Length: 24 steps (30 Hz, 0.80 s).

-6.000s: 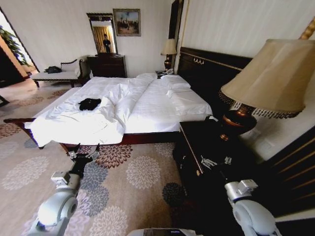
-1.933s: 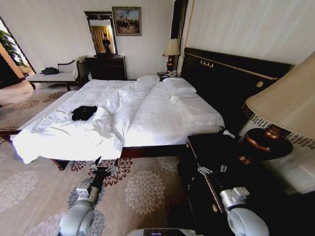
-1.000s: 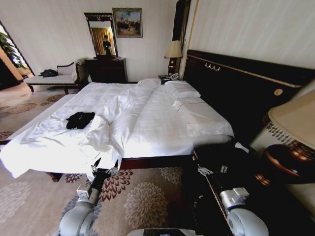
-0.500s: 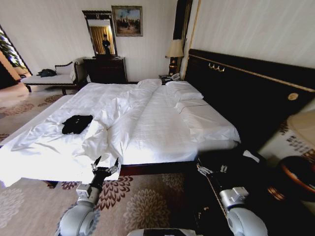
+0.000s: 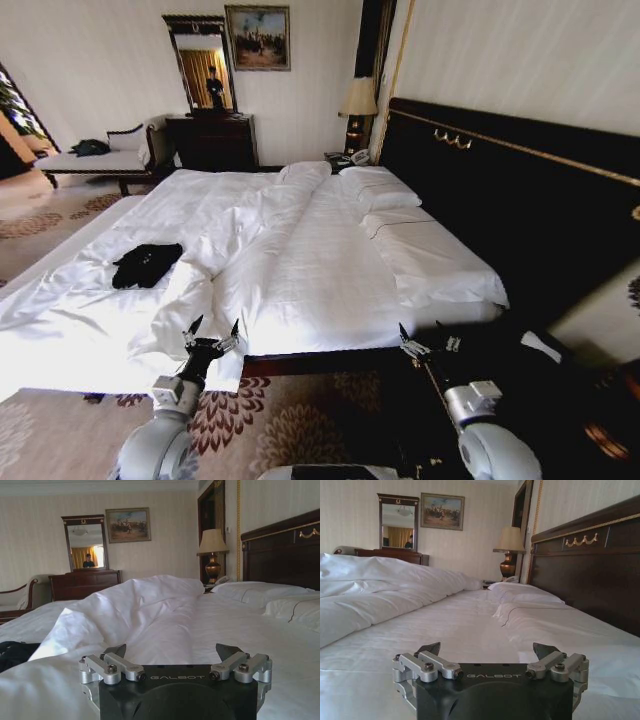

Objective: Fold the clothes on the bed.

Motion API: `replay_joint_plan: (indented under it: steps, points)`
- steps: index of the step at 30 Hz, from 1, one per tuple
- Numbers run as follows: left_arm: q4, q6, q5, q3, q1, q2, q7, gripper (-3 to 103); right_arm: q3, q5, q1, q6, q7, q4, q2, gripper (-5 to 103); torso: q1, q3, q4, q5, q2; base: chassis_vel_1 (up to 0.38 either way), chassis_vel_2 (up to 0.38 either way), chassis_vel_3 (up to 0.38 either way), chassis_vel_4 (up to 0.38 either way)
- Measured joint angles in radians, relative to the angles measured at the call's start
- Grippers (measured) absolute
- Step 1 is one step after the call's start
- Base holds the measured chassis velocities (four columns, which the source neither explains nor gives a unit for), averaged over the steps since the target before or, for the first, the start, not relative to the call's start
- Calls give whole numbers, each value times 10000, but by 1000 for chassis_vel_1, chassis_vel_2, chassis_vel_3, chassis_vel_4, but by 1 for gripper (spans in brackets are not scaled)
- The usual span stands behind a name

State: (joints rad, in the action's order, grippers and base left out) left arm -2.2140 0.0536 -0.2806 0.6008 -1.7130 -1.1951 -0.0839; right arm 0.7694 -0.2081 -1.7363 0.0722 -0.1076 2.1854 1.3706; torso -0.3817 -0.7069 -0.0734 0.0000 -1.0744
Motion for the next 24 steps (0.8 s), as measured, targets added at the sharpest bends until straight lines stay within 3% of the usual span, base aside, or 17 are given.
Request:
replay_joint_plan:
  steps: [9, 24]
  points:
    - [-38, -1, 3, 39, -45, 16, 2, 100, -14, 29, 4, 18, 42, 10, 13, 100, 1, 0, 0, 1, 0, 125, 147, -95, -154]
    - [-396, -44, -267, 173, -243, -25, 1, 100, -23, 54, 0, 51, 86, 19, -1, 100, 3, 1, 0, -2, -1, 277, 276, -256, -278]
